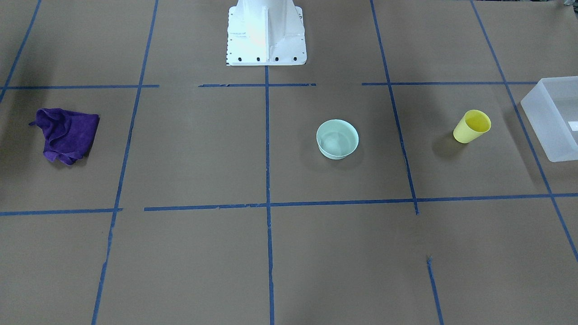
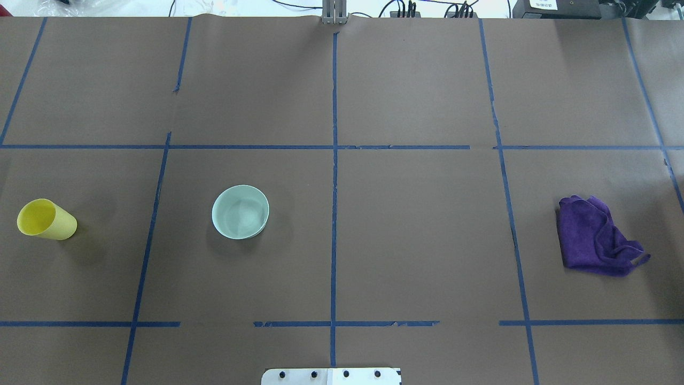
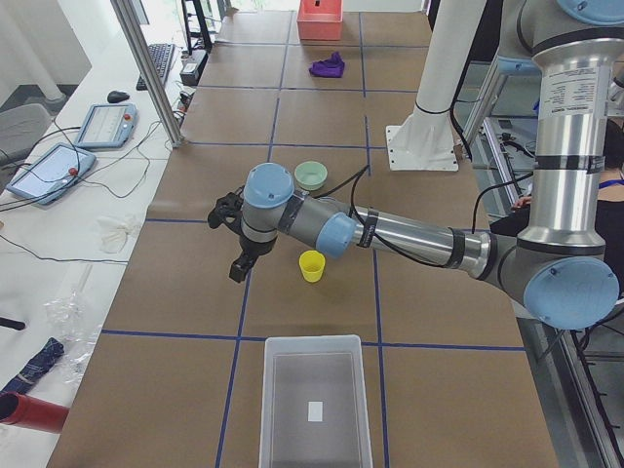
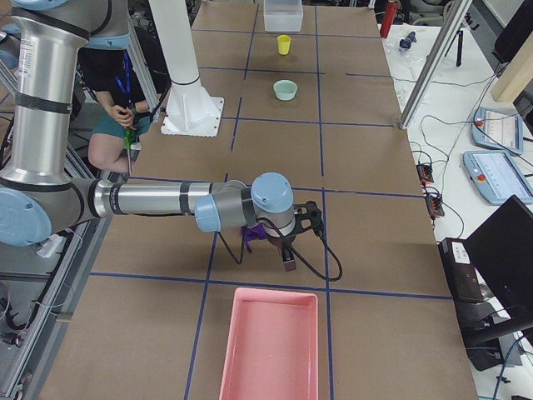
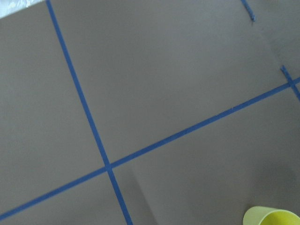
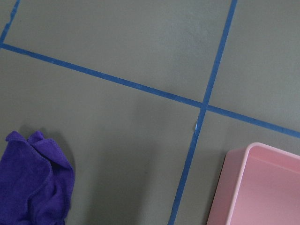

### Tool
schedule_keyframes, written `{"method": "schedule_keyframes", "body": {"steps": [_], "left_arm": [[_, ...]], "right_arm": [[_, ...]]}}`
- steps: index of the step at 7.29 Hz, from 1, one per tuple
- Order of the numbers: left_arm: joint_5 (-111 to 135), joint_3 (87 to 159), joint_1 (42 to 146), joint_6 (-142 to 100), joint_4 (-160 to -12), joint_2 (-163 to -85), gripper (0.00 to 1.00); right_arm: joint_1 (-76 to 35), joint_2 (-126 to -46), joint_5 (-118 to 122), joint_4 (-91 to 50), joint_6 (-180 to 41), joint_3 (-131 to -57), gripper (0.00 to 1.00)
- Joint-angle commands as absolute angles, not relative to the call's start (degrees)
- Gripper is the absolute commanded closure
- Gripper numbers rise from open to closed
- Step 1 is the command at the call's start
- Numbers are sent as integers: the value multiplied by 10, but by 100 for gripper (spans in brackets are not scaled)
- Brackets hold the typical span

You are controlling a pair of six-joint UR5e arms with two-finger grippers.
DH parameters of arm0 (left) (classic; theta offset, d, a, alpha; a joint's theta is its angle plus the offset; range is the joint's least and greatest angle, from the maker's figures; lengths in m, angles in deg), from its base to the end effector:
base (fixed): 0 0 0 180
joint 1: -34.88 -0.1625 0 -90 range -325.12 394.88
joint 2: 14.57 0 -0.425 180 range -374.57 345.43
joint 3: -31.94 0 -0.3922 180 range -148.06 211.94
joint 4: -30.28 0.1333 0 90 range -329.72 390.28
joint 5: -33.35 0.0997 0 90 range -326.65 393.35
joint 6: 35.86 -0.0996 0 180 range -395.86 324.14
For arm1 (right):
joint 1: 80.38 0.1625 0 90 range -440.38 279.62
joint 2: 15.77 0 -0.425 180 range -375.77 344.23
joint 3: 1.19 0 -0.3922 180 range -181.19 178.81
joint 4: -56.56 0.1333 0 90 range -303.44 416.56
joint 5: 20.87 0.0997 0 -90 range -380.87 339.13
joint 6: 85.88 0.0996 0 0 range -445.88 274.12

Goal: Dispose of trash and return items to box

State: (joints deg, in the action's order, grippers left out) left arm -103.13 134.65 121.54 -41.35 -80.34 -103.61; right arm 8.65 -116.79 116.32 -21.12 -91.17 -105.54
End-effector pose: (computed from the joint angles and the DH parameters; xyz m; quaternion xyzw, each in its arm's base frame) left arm -0.0320 -0.5005 0.5121 0.2632 0.3741 0.1776 0.8714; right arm 0.0530 -0.4255 0.5952 0.1396 -0.3916 -0.1040 0.9035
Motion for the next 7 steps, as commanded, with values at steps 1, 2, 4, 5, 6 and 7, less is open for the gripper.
{"method": "schedule_keyframes", "body": {"steps": [1,2,4,5,6,7], "left_arm": [[-1036,1299,1214,-351,-1036,-1032,0],[-1051,1291,1207,-246,-1090,-1032,0],[-1018,1293,1116,-158,-1171,-982,0],[-936,1294,1045,-76,-1193,-954,0],[-850,1294,978,18,-1241,-925,0],[-821,1293,928,64,-1251,-905,4]], "right_arm": [[87,-1164,1171,-197,-912,-1055,0],[87,-1164,1171,-197,-912,-1053,0],[87,-1161,1173,-196,-912,-1054,0],[87,-1160,1172,-196,-912,-1054,0],[87,-1161,1172,-196,-912,-1054,0],[87,-1163,1172,-196,-912,-1054,0]]}}
